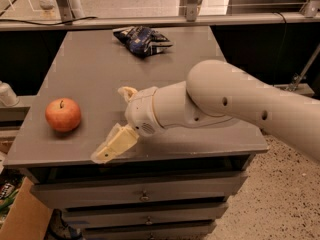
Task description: Move apple near blue chip bag
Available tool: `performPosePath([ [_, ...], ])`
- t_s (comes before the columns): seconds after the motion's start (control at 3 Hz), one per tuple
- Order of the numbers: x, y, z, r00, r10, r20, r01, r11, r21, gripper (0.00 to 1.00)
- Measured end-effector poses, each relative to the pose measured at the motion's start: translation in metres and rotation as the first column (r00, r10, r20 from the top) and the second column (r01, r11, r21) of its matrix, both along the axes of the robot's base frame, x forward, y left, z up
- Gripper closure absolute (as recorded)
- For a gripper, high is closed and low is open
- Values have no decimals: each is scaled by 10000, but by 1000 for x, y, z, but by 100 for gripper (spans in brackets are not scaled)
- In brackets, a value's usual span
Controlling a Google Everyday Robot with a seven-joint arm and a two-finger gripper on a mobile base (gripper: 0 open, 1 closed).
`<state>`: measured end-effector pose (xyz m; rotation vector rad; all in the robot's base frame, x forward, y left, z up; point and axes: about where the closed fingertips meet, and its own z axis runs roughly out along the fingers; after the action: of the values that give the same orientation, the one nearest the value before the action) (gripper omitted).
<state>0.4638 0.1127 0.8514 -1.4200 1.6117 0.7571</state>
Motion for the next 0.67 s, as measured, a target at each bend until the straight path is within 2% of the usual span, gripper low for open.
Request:
performPosePath([
  [0.67, 19, 72, -4, 9993, -151, -337, 184, 9948, 999, 0],
])
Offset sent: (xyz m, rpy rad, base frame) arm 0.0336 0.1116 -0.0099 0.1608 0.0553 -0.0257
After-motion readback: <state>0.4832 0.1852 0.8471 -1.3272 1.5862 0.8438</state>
